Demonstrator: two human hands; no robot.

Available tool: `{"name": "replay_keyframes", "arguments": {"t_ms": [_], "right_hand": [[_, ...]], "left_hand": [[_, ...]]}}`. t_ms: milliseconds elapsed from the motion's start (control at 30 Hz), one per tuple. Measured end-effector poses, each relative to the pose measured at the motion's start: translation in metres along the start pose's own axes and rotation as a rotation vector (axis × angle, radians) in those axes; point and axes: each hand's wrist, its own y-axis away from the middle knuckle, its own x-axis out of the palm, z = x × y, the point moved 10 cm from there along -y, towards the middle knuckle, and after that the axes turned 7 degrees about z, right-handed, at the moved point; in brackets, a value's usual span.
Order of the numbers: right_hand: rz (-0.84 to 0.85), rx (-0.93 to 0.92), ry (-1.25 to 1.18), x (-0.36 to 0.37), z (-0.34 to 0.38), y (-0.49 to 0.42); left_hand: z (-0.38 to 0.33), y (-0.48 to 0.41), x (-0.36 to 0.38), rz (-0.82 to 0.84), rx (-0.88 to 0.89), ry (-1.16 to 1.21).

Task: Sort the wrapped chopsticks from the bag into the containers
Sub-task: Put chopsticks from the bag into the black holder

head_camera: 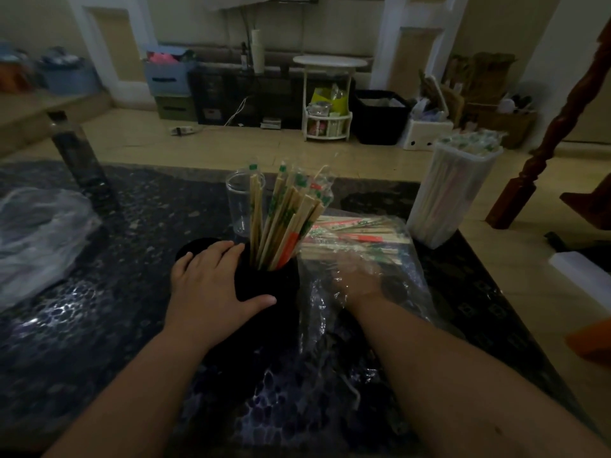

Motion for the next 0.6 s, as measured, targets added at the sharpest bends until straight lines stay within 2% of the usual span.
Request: {"name": "replay_keyframes", "arguments": {"t_ms": [167,300,400,600], "right_hand": [[-0.07,-0.034,-0.028,-0.007,0.001,-0.006],[-0.087,0.04,0.082,-0.016,-0.004,-0.003],[-0.075,0.014,0.133,-0.015,0.0,-0.004],[-0.11,-0.001,0.061,-0.01,-0.001,-0.007]], "left_hand": [[-0.001,0.0,-0.002,-0.003,-0.009,0.004],[-0.001,0.0,0.0,0.021,-0.014,0.011],[-0.001,0.001,-0.002,0.008,-0.015,0.006],[-0.002,0.001,-0.003,0.011,-0.014,0.028]]}}
